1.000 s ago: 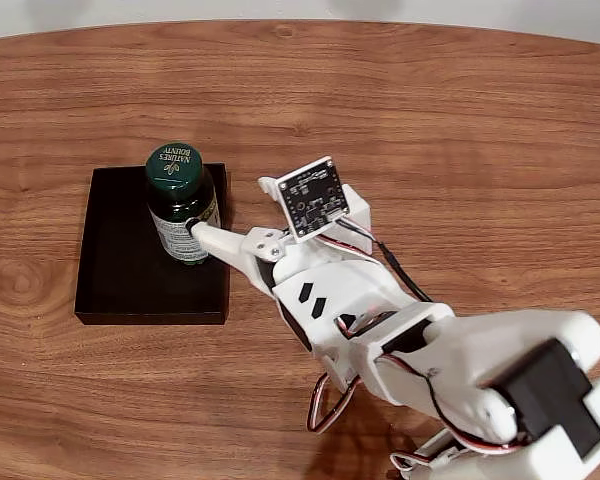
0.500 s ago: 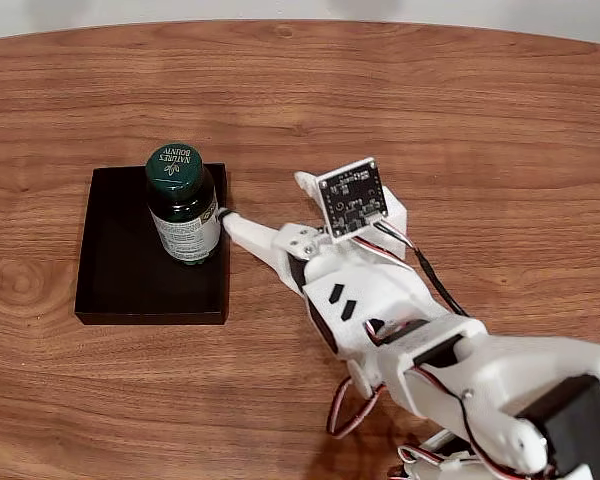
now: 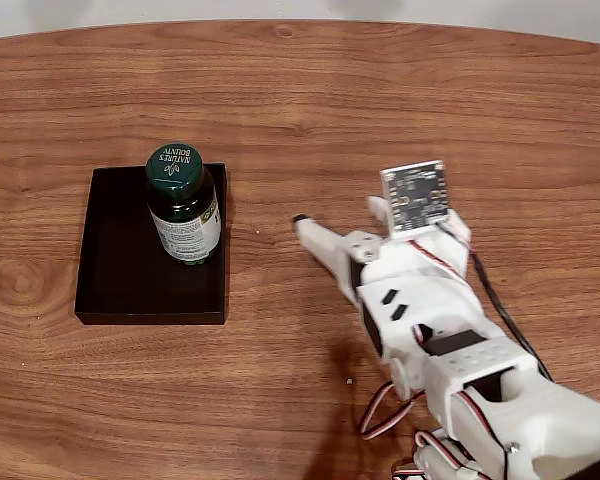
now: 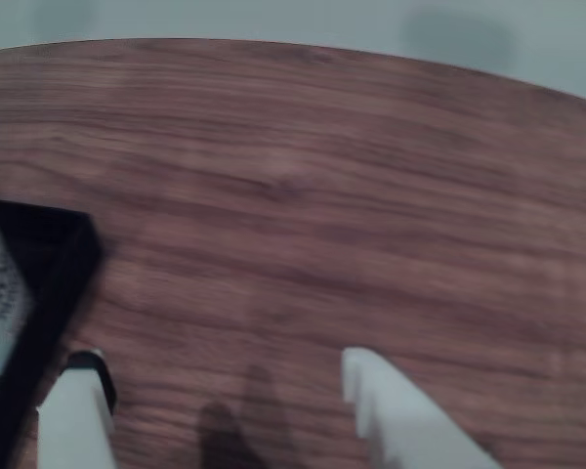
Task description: Pick up the pill bottle and place it in the black box.
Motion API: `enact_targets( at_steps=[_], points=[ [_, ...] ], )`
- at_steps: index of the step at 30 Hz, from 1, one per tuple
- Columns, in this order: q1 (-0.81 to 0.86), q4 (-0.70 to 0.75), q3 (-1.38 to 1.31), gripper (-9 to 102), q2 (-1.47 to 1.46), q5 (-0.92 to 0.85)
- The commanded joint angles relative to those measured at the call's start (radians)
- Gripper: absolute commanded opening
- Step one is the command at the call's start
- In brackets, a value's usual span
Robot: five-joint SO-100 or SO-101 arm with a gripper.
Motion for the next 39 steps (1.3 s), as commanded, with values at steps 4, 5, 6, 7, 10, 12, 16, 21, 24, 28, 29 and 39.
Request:
enact_targets(
  at_steps=[4, 5, 6, 7, 10, 12, 16, 21, 24, 28, 29, 39],
  points=[
    [0.074, 0.138, -0.005, 26, 0.149, -0.015],
    [0.083, 0.172, -0.005, 26, 0.166, -0.020],
    [0.092, 0.212, -0.005, 26, 0.186, -0.026],
    [0.103, 0.255, -0.003, 25, 0.206, -0.034],
    [0.140, 0.388, -0.002, 23, 0.267, -0.055],
    [0.167, 0.462, -0.002, 22, 0.307, -0.067],
    [0.221, 0.624, 0.002, 18, 0.408, -0.100],
    [0.262, 0.853, 0.011, 14, 0.561, -0.160],
    [0.279, 0.963, 0.014, 12, 0.640, -0.207],
    [0.296, 1.095, 0.014, 8, 0.698, -0.265],
    [0.299, 1.127, 0.014, 7, 0.718, -0.278],
    [0.307, 1.466, 0.014, 2, 0.994, -0.405]
  ],
)
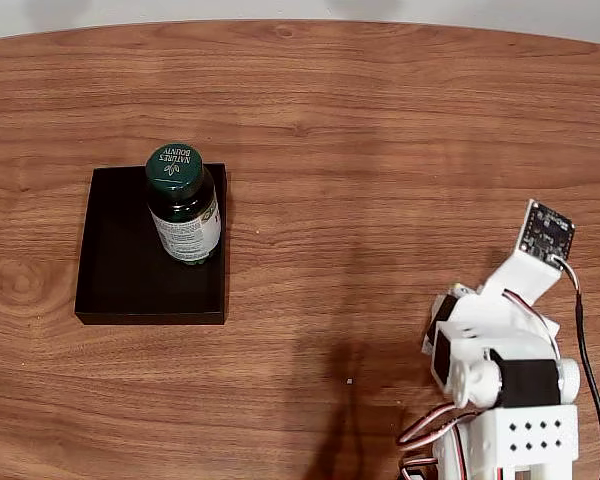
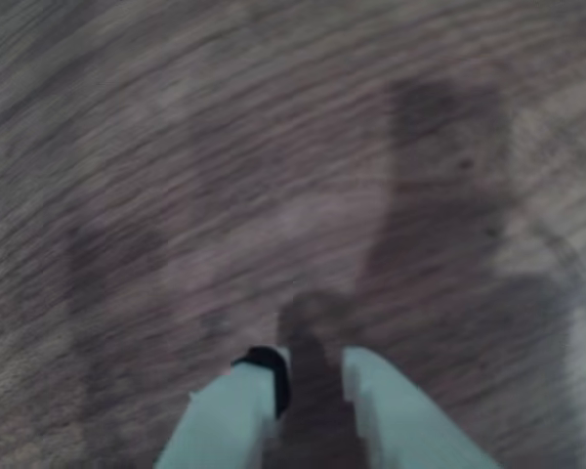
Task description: Pick up the pill bottle and place it in the black box.
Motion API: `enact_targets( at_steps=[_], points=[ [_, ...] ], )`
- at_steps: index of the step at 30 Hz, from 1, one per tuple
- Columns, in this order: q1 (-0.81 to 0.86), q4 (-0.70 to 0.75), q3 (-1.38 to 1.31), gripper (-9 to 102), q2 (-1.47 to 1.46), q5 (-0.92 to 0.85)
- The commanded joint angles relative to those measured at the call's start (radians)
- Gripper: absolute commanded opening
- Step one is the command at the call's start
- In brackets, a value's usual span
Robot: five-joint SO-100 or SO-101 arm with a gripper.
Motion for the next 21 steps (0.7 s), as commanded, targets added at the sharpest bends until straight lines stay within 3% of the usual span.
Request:
enact_targets(
  at_steps=[1, 7, 21],
  points=[
    [-0.003, 0.124, -0.020, 2, 0.123, -0.038],
    [-0.005, 0.244, -0.020, 1, 0.187, -0.104],
    [-0.009, 0.316, -0.020, 0, 0.187, -0.163]
  ],
)
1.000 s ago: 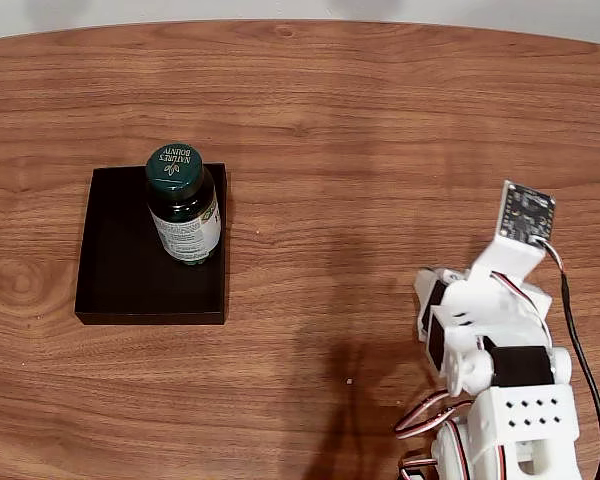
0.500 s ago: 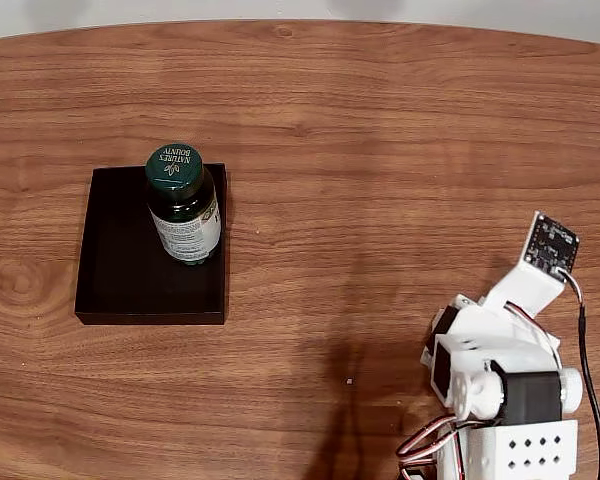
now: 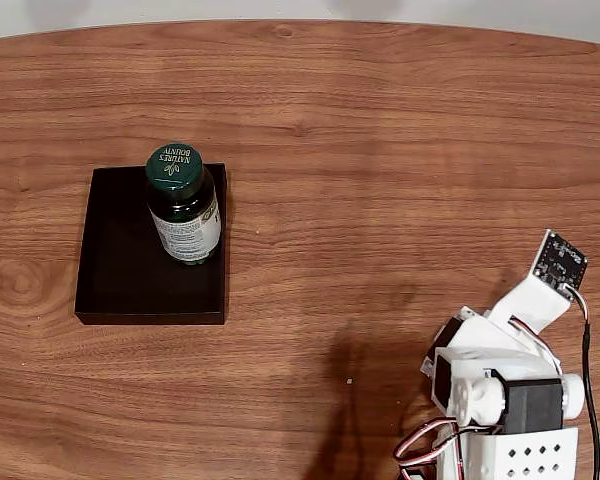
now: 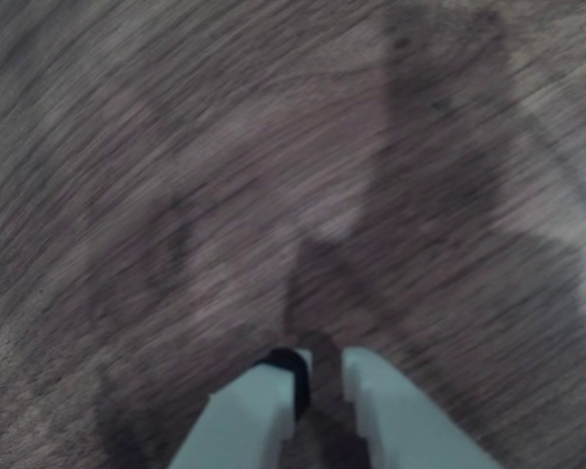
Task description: Pick up the pill bottle and place it in the black box.
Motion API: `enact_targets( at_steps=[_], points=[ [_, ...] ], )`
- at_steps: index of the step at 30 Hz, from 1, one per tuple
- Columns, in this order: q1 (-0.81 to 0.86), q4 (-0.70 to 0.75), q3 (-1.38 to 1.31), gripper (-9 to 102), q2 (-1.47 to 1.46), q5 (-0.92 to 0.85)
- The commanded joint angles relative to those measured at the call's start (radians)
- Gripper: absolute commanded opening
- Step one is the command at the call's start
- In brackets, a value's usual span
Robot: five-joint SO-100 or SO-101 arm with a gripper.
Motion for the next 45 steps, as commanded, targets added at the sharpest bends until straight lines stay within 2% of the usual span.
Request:
enact_targets(
  at_steps=[1, 11, 45],
  points=[
    [-0.005, 0.023, -0.020, 0, 0.002, 0.002],
    [-0.006, 0.255, -0.020, 0, 0.002, 0.350],
    [0.005, 0.258, -0.020, 0, 0.002, 0.351]
  ],
)
